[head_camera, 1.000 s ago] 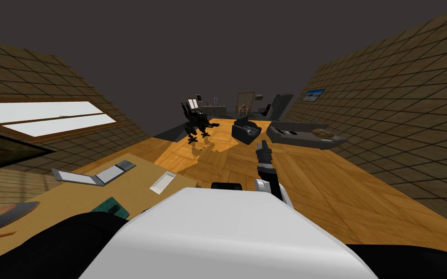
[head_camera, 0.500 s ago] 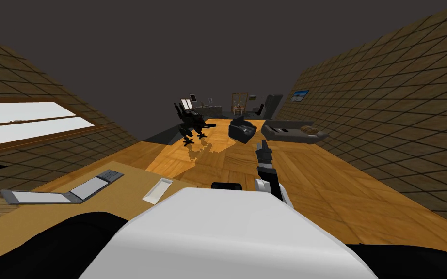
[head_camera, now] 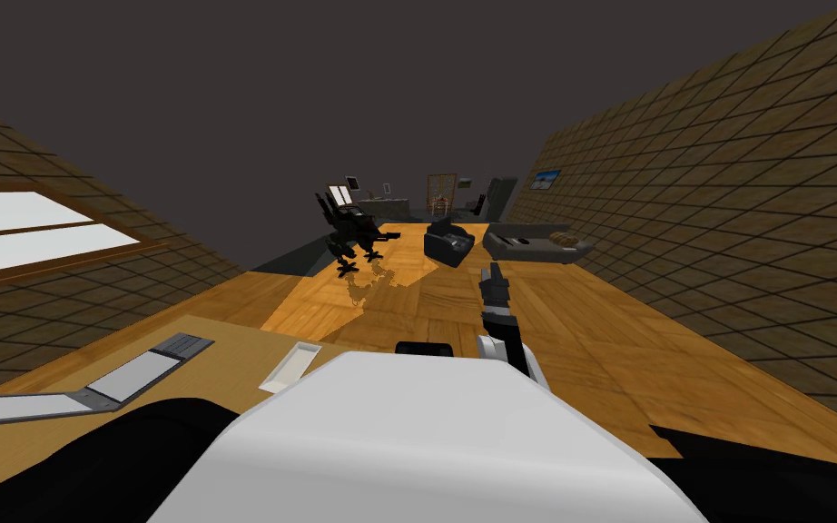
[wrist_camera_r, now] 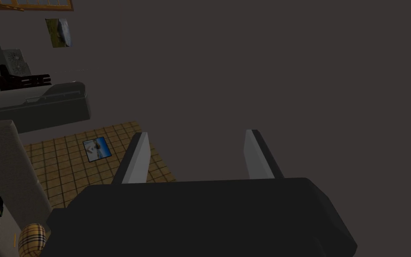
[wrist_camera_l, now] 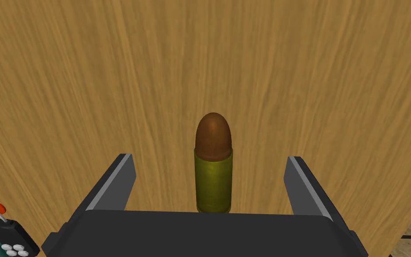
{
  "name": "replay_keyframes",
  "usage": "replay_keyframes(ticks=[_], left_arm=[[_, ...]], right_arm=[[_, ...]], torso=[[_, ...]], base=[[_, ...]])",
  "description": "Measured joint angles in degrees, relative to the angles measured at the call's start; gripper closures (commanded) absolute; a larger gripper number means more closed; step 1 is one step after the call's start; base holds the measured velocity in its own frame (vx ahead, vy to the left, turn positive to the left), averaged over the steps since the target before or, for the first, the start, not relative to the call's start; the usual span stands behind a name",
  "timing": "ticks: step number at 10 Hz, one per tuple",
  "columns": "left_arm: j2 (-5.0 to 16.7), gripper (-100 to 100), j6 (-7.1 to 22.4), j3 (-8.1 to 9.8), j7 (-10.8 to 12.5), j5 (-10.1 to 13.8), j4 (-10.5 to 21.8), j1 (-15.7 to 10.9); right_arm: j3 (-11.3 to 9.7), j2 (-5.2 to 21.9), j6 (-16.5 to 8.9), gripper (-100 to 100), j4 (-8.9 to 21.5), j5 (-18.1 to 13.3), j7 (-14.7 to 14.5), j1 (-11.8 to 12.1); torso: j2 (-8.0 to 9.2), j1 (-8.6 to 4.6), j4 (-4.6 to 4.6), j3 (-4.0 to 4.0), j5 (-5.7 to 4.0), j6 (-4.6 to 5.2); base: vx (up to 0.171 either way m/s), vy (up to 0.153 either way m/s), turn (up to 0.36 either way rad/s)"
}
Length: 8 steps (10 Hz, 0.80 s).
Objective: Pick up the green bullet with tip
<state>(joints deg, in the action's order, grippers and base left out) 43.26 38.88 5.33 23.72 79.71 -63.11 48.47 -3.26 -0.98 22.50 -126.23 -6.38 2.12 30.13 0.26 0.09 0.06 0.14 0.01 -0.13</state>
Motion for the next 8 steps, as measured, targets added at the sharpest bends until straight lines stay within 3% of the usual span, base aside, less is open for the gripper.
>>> replay_keyframes(ticks=[1, 2, 3, 6, 7, 8], left_arm=[[0.1, -100, 0.6, -0.45, -0.2, 0.8, 0.6, 0.2], [0.1, 0, 0.7, -0.50, -0.2, 0.9, 0.7, 0.2], [0.1, -100, 0.6, -0.49, -0.2, 0.9, 0.7, 0.2], [-2.7, -100, -0.4, -1.11, -0.2, -2.1, 2.7, -2.0], [-2.8, 100, -0.5, -1.14, -0.3, -2.2, 2.8, -2.0], [-2.8, 100, -0.5, -1.13, -0.3, -2.2, 2.8, -2.0]], right_arm=[[0.0, 0.0, 0.0, 0, 0.0, 0.0, 0.0, 0.0], [0.0, 0.0, 0.0, 0, 0.0, 0.0, 0.0, 0.0], [0.0, 0.0, 0.0, 0, 0.0, 0.0, 0.0, 0.0], [0.0, 0.0, 0.0, 0, 0.0, 0.0, 0.0, 0.0], [0.0, 0.0, 0.0, 0, 0.0, 0.0, 0.0, 0.0], [0.0, 0.0, 0.0, 0, 0.0, 0.0, 0.0, 0.0]], torso=[[-0.02, -0.06, 0.00, -0.01, -0.01, -0.01], [-0.06, -0.14, -0.01, -0.03, -0.03, 0.00], [-0.08, -0.18, -0.01, -0.04, -0.04, -0.01], [-0.14, 0.01, -0.03, -0.08, 0.01, 0.00], [-0.11, -0.10, -0.02, -0.07, -0.02, 0.00], [-0.10, -0.17, -0.02, -0.06, -0.04, 0.00]], base=[[-0.004, 0.013, -0.002], [0.000, 0.000, 0.000], [0.007, 0.044, 0.019], [0.011, 0.048, 0.007], [0.000, 0.000, 0.000], [0.000, 0.000, 0.000]])
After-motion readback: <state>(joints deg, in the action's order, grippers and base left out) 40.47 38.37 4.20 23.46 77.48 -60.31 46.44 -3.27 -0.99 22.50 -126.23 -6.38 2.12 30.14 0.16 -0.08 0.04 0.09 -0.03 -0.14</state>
